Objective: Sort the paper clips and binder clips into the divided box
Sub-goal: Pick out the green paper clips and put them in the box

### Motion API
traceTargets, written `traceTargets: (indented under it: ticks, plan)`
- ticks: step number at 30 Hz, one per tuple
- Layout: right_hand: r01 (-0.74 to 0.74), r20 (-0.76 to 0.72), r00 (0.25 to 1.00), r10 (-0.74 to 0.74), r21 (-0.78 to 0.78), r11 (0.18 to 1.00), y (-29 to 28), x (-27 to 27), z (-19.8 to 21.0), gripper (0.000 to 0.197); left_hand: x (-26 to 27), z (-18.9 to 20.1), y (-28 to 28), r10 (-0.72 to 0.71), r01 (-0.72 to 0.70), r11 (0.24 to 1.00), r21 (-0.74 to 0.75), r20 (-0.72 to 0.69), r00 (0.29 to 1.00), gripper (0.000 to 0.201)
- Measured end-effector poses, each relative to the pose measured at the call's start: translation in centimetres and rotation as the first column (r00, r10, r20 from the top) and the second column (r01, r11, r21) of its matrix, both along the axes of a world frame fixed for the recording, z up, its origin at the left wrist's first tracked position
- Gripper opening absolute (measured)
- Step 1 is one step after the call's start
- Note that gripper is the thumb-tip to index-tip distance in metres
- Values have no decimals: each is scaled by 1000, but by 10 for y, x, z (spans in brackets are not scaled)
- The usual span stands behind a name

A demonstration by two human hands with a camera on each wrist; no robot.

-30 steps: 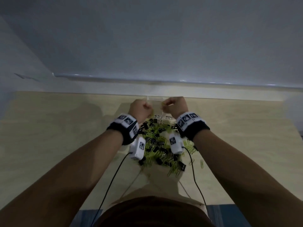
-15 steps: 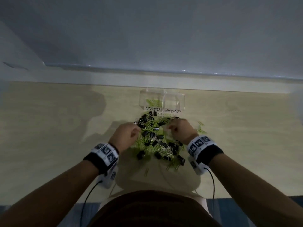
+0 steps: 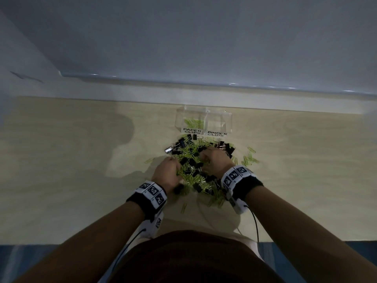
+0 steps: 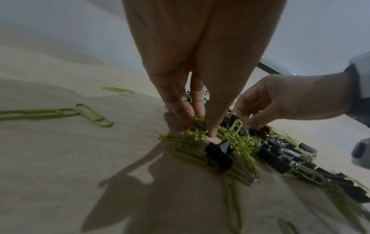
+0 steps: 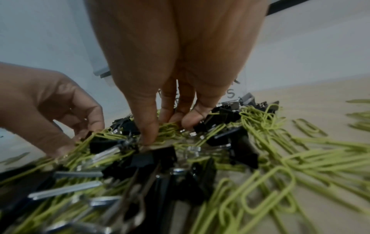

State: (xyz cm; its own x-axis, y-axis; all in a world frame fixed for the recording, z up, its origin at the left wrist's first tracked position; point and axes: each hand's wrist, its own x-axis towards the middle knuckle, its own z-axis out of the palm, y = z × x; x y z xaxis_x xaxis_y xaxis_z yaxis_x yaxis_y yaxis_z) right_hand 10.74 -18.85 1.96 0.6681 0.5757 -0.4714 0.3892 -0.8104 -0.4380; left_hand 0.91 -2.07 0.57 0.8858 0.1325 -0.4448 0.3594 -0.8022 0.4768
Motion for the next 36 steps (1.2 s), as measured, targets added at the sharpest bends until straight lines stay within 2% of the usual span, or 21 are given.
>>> traceTargets:
  ticks: [2, 6, 9, 11, 14, 16, 19, 24, 28, 31, 34, 36]
  plan:
    - [-5, 1, 1000, 5, 15, 1000, -2, -3, 2, 13, 0, -1, 1, 22, -21, 999, -29, 20, 1000, 12]
    - [28, 29, 999, -26, -63, 998, -13, -6, 6, 10, 0, 2, 6, -12, 12, 1000, -7, 3, 1000, 8]
    - [135, -15, 991, -136, -35, 990, -22, -5, 3, 4, 0, 3, 10, -30, 31, 999, -18, 19, 999, 9]
    - [240, -67, 969, -238, 22, 970, -28, -2, 0, 5, 0, 3, 14, 6, -2, 996, -90, 39, 999, 17]
    - [399, -159, 912, -377, 135, 907, -37, 2, 1, 9, 2, 4, 22, 80, -68, 982, -175, 60, 995, 13]
    - [511, -262, 852, -454, 227, 829, -37, 6, 7, 10, 3, 6, 28, 124, -104, 967, -233, 69, 990, 8]
    - [571, -331, 817, -472, 350, 742, -29, 21, 23, 5, 15, 20, 31, 187, -155, 929, -335, 64, 980, 3]
    - [513, -237, 856, -460, 512, 689, 11, 65, 51, 8, 72, 61, 32, 231, -125, 905, -407, 224, 947, 1]
    - [497, -181, 856, -485, 548, 673, 42, 97, 53, 3, 121, 74, 27, 300, -153, 894, -421, 307, 903, 3]
    - [460, -35, 858, -513, 499, 735, 52, 105, 46, 5, 143, 68, 22, 345, -196, 891, -409, 331, 878, 5]
    - [393, 78, 885, -460, 405, 826, 47, 99, 37, 13, 144, 55, 22, 238, -135, 936, -327, 300, 924, 14]
    - [342, 133, 894, -427, 413, 844, 37, 84, 35, 15, 133, 49, 24, 182, -88, 949, -303, 298, 937, 19]
